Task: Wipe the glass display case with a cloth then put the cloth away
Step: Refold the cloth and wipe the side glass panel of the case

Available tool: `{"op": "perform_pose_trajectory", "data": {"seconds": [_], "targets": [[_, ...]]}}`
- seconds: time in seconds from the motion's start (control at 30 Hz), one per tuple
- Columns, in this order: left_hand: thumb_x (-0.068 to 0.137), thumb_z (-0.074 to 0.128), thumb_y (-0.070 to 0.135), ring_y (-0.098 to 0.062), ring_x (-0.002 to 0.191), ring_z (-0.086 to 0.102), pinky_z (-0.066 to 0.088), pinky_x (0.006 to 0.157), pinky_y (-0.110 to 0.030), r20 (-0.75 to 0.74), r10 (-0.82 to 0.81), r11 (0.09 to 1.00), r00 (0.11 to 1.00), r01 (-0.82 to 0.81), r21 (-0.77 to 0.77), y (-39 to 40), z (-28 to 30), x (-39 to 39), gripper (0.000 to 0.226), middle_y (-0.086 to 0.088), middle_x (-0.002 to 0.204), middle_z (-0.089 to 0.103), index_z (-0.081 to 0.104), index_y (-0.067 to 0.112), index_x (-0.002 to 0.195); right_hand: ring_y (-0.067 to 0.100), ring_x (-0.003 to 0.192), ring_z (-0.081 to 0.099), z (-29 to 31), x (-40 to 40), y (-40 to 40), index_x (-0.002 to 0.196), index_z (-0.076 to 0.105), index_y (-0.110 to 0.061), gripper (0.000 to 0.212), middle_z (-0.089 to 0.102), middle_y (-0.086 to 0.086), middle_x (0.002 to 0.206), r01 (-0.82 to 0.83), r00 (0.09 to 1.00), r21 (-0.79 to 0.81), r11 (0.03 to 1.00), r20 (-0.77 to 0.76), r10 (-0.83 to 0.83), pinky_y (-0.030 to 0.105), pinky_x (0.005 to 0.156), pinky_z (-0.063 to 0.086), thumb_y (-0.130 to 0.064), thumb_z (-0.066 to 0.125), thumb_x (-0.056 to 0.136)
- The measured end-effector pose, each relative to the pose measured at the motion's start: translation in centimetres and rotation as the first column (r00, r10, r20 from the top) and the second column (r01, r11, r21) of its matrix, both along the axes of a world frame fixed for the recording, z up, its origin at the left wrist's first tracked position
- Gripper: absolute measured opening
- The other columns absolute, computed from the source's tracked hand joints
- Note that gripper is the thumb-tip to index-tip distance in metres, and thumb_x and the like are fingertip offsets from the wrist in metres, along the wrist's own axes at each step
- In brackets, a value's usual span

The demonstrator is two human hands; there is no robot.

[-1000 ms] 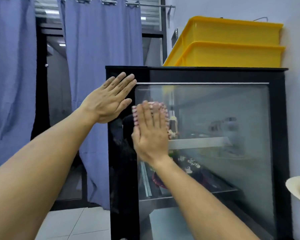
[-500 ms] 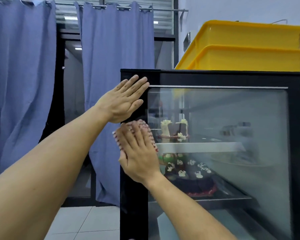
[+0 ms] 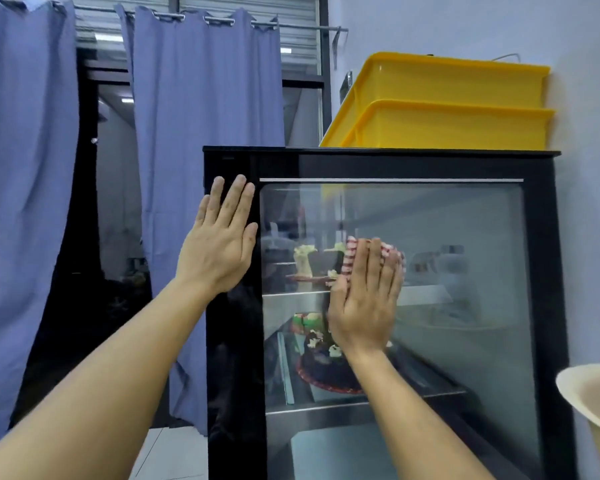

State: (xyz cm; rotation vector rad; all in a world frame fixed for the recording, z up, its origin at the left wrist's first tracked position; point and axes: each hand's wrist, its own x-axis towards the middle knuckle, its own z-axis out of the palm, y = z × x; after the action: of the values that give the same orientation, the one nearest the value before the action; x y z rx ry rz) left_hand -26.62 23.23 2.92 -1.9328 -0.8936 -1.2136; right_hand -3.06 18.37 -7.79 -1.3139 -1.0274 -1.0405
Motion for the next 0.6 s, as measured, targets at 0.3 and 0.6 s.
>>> {"op": "perform_pose_trajectory", "data": {"seconds": [0.3, 0.6], "targets": [[0.109, 0.024, 0.036, -0.022, 0.161, -0.009, -0.008, 0.130, -0.039, 0.203, 0.035, 0.998, 0.979, -0.046, 0.052, 0.5, -5.9, 4.2, 0.066, -0.006, 0.176, -0.002, 0.005, 0.010, 0.167, 0.034, 0.160, 0.014, 3.7, 4.6, -0.8, 0.166, 0.015, -0.017, 0.068, 0.015, 0.012, 0.174, 0.058, 0.857, -0.143, 0.988, 0.514, 0.024, 0.061, 0.126, 0.021, -0.036, 0.036, 0.104], [0.110, 0.024, 0.037, -0.023, 0.162, -0.008, -0.005, 0.131, -0.041, 0.210, 0.053, 0.996, 0.976, -0.067, 0.064, 0.6, -6.1, 4.3, 0.066, -0.005, 0.176, -0.002, 0.006, 0.009, 0.167, 0.035, 0.159, 0.018, -3.6, 0.4, -0.8, 0.163, 0.034, -0.014, 0.068, 0.016, 0.010, 0.173, -0.004, 0.790, -0.204, 0.979, 0.600, 0.128, 0.057, 0.129, 0.018, -0.033, 0.054, 0.101]]}}
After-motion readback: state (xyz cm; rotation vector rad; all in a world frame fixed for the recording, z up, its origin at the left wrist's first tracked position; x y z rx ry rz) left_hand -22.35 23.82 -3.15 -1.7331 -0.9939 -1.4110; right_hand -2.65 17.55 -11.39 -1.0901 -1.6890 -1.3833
